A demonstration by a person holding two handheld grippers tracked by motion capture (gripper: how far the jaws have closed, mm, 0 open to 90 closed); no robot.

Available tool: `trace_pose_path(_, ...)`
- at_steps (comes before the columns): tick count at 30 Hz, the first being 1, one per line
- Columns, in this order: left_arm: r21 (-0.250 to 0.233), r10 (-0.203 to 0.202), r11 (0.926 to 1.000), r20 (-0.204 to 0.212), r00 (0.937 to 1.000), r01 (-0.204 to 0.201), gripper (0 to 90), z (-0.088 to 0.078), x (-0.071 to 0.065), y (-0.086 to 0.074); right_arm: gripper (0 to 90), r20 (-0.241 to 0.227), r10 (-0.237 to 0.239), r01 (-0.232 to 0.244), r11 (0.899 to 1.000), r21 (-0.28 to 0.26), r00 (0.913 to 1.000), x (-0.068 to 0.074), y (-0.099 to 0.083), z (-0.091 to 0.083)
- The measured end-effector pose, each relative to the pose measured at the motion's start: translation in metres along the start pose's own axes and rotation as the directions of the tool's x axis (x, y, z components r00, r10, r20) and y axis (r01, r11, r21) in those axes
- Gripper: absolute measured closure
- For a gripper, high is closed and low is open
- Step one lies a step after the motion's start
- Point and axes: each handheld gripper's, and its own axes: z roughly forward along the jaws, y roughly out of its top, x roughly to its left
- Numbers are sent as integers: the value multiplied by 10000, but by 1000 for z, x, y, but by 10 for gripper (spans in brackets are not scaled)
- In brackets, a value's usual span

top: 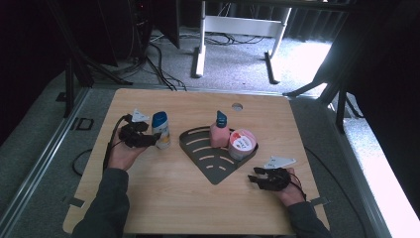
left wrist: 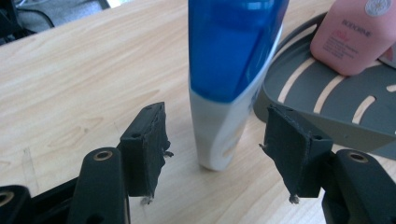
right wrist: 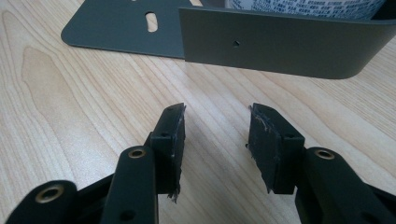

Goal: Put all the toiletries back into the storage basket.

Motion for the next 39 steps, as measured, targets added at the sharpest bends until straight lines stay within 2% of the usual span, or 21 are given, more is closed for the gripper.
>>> trace_pose_path(14,11,255,9997,135,9996,-256,415,-1,2,20,555,-9,0,0,10000,-7,10000,0,0,0)
trace_pose_path(17,81,472,9988,93,9988,-473,416,-1,0,29,555,-13,-3,3,10000,-12,10000,0,0,0)
trace_pose_path(22,146,557,9983,43,9984,-557,447,0,-3,37,555,-13,2,-2,10000,-4,10000,0,0,0)
trace_pose_path(27,441,735,9963,-6,9973,-734,498,-1,-7,43,555,-16,-9,9,10000,-5,10000,0,0,0)
trace_pose_path(33,778,469,9959,-36,9989,-465,513,-1,-8,48,555,-15,-6,6,10000,2,10000,0,0,0)
trace_pose_path(39,1212,412,9918,11,9992,-410,561,-3,-11,54,555,-16,-2,2,10000,2,10000,0,0,0)
